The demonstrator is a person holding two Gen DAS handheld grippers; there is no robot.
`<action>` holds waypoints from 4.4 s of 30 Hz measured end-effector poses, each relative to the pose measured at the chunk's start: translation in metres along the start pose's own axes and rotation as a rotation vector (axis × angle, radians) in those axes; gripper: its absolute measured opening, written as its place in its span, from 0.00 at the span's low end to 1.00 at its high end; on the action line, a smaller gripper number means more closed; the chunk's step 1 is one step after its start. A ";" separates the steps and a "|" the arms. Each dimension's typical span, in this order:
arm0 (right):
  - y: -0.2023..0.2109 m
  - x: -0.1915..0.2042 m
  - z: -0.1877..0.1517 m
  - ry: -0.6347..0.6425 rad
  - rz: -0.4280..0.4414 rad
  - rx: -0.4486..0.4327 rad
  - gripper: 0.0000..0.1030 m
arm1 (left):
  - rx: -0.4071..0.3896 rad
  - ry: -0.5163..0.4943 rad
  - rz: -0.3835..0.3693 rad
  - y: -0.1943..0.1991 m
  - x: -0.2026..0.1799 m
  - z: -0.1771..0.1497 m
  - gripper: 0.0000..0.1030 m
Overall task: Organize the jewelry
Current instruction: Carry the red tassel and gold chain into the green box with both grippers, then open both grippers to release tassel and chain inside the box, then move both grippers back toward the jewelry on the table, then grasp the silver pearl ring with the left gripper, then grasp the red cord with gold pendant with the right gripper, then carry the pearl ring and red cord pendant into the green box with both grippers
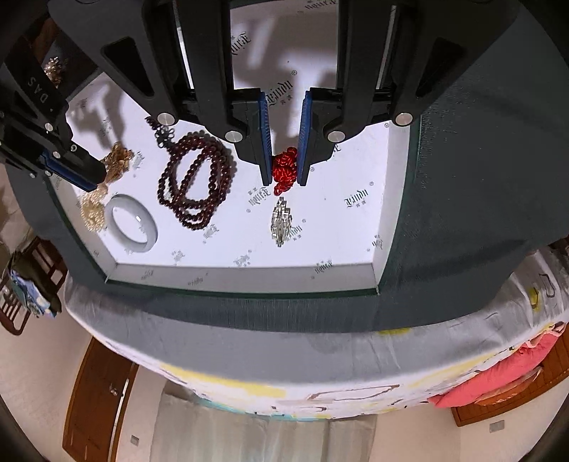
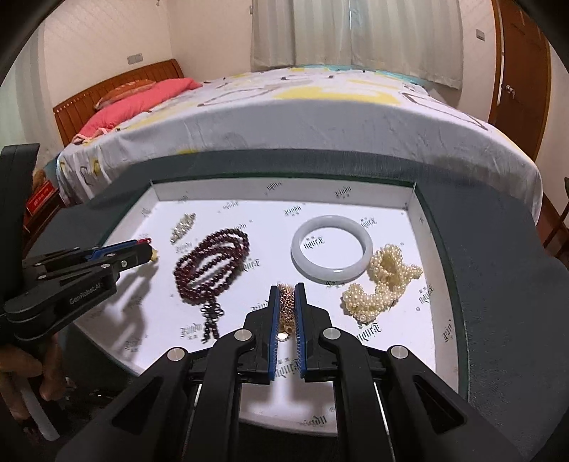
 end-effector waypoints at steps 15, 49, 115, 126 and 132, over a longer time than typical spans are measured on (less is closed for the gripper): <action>0.014 -0.003 0.003 -0.013 -0.012 -0.028 0.51 | 0.007 0.004 0.008 0.004 0.003 -0.001 0.49; 0.122 -0.018 -0.061 -0.075 -0.043 -0.080 0.51 | -0.039 0.050 0.082 0.125 0.034 -0.085 0.56; 0.065 0.067 -0.118 0.060 0.007 0.107 0.42 | 0.070 0.025 0.118 0.119 0.094 -0.131 0.21; 0.070 0.058 -0.119 0.050 0.020 0.089 0.21 | 0.074 0.030 0.105 0.118 0.090 -0.131 0.21; 0.077 0.053 -0.117 0.041 0.020 0.073 0.21 | 0.062 0.016 0.095 0.122 0.081 -0.127 0.21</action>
Point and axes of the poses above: each gripper's, at about its wrist camera, not at the fingertips, and y roughly against the way its jaws point, x to its left, z to its top, the point moved 7 cm from there along -y, roughly the way its jaws point, and after that the axes turned 4 degrees about -y, right-handed, at the moved point
